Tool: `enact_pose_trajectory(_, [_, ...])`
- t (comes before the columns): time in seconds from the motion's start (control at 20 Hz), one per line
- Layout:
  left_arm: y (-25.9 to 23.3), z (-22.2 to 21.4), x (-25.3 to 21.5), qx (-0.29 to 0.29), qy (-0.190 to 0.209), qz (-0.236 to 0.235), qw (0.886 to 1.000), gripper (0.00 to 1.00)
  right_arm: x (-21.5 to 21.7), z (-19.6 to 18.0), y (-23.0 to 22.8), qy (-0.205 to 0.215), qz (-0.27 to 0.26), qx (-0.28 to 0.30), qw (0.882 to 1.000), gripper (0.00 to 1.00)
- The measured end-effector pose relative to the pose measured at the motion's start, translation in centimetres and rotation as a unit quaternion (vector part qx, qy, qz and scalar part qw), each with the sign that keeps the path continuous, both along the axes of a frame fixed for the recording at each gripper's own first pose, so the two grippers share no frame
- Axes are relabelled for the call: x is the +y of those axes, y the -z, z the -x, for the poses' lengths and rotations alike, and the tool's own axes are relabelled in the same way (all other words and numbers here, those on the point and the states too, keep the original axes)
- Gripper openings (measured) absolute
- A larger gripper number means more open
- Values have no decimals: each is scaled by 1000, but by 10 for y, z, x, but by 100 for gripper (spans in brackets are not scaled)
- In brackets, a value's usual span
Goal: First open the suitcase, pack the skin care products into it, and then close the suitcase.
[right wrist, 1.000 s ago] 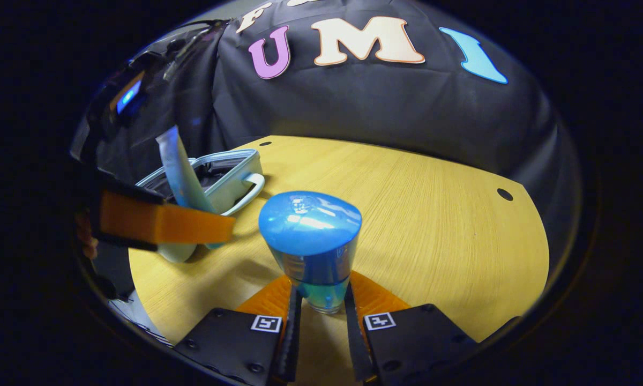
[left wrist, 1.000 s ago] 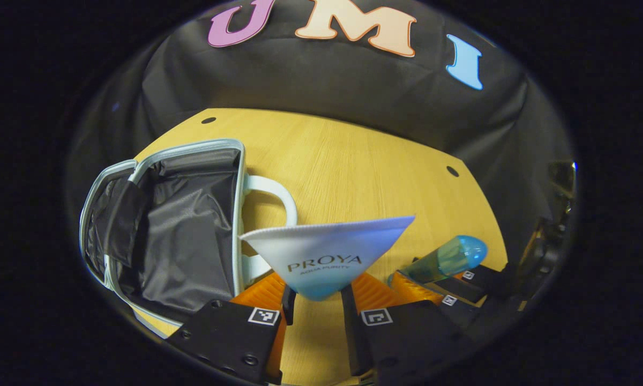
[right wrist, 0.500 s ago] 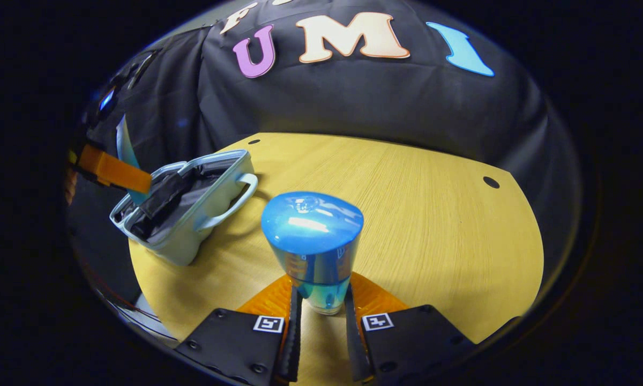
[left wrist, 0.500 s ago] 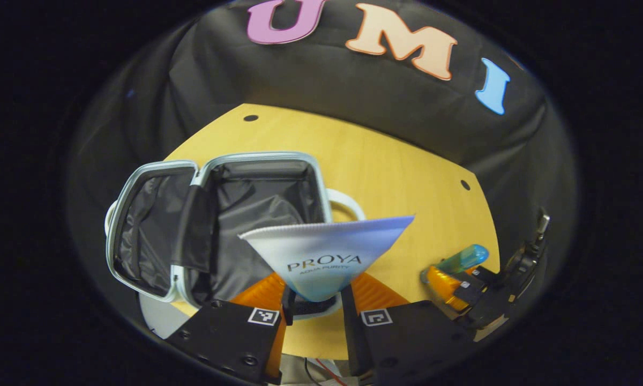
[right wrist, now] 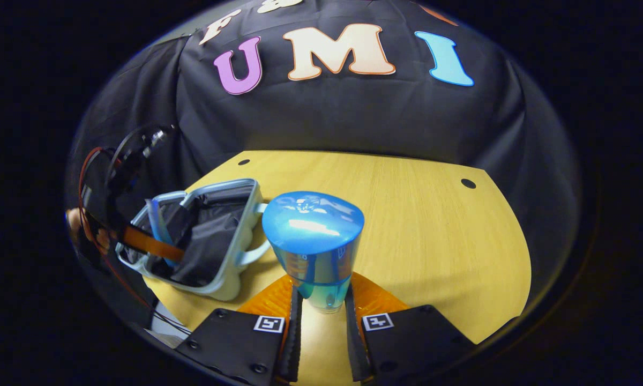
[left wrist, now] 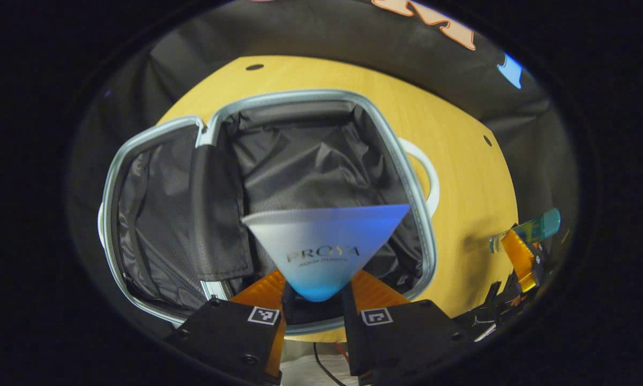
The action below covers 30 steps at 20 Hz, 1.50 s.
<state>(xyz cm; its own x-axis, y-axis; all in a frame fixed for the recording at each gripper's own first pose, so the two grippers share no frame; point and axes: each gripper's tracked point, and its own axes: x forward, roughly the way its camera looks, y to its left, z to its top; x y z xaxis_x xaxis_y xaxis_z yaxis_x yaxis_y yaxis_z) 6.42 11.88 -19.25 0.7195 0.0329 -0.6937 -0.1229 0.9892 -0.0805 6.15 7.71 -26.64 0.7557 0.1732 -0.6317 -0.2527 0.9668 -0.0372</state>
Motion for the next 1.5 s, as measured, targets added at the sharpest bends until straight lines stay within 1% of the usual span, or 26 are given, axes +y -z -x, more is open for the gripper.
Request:
enact_pose_trajectory(0.05, [7, 0, 4, 12, 3, 3, 1000, 41, 16, 4, -3, 1, -5, 3, 1000, 36])
enact_pose_trajectory(0.1, [12, -1, 8, 18, 3, 4, 1000, 43, 33, 7, -5, -2, -11, 7, 1000, 39])
enact_pose_trajectory(0.15, [14, -2, 10, 25, 4, 5, 1000, 41, 50, 9, -6, -7, -16, 12, 1000, 39])
enact_pose_trajectory(0.25, [20, -5, 19, 32, 7, 1, 999, 41, 83, 11, -5, -26, -19, 23, 999, 39])
enact_pose_trajectory(0.3, [22, -6, 22, 34, 5, 1, 999, 41, 98, 12, -1, -37, -16, 32, 999, 36])
enact_pose_trajectory(0.35, [29, -6, 27, 41, 3, 3, 999, 41, 110, 13, 5, -47, -13, 44, 998, 39])
enact_pose_trajectory(0.4, [33, -5, 29, 45, -1, 12, 999, 41, 122, 14, 14, -56, -12, 59, 997, 35])
enact_pose_trajectory(0.45, [35, -4, 27, 47, -4, 26, 999, 39, 133, 14, 21, -63, -13, 74, 995, 36])
enact_pose_trajectory(0.5, [33, -5, 27, 41, -4, 34, 999, 39, 143, 17, 29, -71, -16, 88, 993, 38])
enact_pose_trajectory(0.55, [30, -6, 26, 30, -7, 45, 999, 43, 151, 18, 36, -78, -17, 104, 991, 39])
enact_pose_trajectory(0.6, [23, -5, 21, 21, -7, 61, 998, 40, 158, 21, 45, -85, -14, 124, 989, 39])
enact_pose_trajectory(0.65, [20, -1, 17, 16, -7, 77, 997, 39, 162, 23, 54, -88, -11, 140, 986, 35])
enact_pose_trajectory(0.7, [13, 3, 17, 8, -11, 88, 996, 57, 165, 23, 65, -89, -5, 156, 984, 35])
enact_pose_trajectory(0.75, [8, 6, 20, -1, -15, 89, 996, 49, 167, 23, 74, -91, 3, 169, 981, 35])
enact_pose_trajectory(0.8, [2, 11, 25, -11, -21, 88, 996, 65, 168, 24, 82, -94, 11, 181, 979, 38])
enact_pose_trajectory(0.85, [-6, 15, 26, -23, -28, 94, 995, 67, 170, 25, 88, -96, 17, 193, 976, 39])
enact_pose_trajectory(0.9, [-15, 19, 26, -35, -33, 97, 994, 72, 170, 28, 93, -98, 24, 202, 974, 39])
enact_pose_trajectory(0.95, [-22, 22, 29, -47, -39, 88, 994, 82, 170, 28, 98, -100, 31, 213, 971, 35])
enact_pose_trajectory(1.0, [-30, 27, 37, -58, -47, 67, 995, 94, 169, 30, 106, -102, 39, 225, 968, 39])
enact_pose_trajectory(1.05, [-40, 32, 46, -70, -55, 48, 995, 95, 169, 32, 111, -103, 46, 235, 965, 35])
enact_pose_trajectory(1.1, [-52, 38, 55, -89, -68, 35, 993, 95, 169, 33, 116, -103, 50, 245, 963, 38])
enact_pose_trajectory(1.15, [-63, 40, 62, -111, -78, 24, 990, 97, 171, 32, 120, -104, 55, 250, 961, 39])
enact_pose_trajectory(1.2, [-71, 48, 74, -125, -89, 14, 988, 96, 173, 31, 126, -105, 59, 256, 959, 38])
enact_pose_trajectory(1.25, [-77, 54, 85, -135, -101, 5, 986, 94, 175, 33, 131, -107, 65, 263, 957, 38])
enact_pose_trajectory(1.3, [-81, 60, 96, -141, -111, 3, 984, 96, 178, 31, 130, -111, 63, 262, 957, 35])
enact_pose_trajectory(1.5, [-83, 89, 139, -148, -143, 37, 978, 97, 179, 24, 140, -94, 73, 266, 957, 36])
